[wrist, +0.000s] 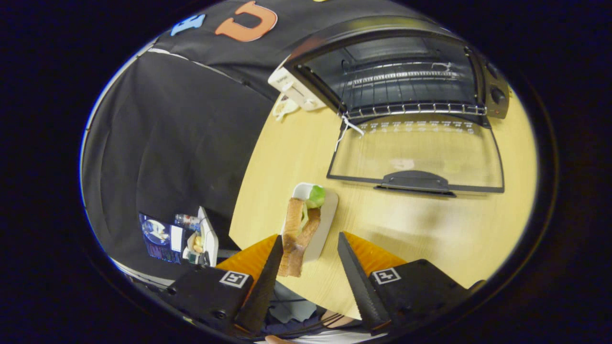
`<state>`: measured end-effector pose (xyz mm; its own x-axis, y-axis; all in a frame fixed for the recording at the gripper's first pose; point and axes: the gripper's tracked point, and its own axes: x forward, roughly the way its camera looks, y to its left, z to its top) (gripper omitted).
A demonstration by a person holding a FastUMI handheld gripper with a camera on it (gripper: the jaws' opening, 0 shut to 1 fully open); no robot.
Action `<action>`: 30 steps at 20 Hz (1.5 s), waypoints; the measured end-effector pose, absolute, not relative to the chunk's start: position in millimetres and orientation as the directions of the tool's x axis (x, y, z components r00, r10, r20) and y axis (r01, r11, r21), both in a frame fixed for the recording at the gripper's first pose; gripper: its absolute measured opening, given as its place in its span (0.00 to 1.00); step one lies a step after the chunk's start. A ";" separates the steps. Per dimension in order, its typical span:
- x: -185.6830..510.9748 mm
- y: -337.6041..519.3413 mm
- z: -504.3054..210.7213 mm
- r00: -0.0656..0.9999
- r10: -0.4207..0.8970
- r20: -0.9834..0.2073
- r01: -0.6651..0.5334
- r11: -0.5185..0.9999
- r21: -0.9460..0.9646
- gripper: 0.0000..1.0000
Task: Open the toaster oven, put the food inside, and close the toaster oven door.
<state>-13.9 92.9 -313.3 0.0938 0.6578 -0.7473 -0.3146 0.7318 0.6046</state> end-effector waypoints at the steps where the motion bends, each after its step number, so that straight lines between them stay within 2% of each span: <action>1: -13.3 99.9 -313.2 0.084 0.668 -0.739 -0.315 0.722 0.616 0.77; 5: -23.2 106.8 -304.8 0.064 0.652 -0.756 -0.349 0.724 0.595 0.68; 11: -27.1 118.9 -314.7 0.042 0.649 -0.760 -0.272 0.739 0.617 0.68; 14: -25.1 124.3 -329.2 0.048 0.624 -0.780 -0.280 0.758 0.589 0.66; 16: -31.4 121.7 -333.4 0.022 0.610 -0.792 -0.300 0.760 0.576 0.51; 19: -23.6 111.5 -327.7 0.055 0.585 -0.809 -0.334 0.774 0.537 0.41; 25: -33.9 113.5 -308.5 0.067 0.623 -0.779 -0.371 0.741 0.560 0.40; 29: -43.7 112.1 -278.6 0.093 0.713 -0.695 -0.377 0.671 0.638 0.40; 30: -46.4 111.8 -271.6 0.088 0.740 -0.666 -0.370 0.645 0.668 0.37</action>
<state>-46.4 111.8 -271.6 0.0882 0.7404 -0.6664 -0.3702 0.6454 0.6681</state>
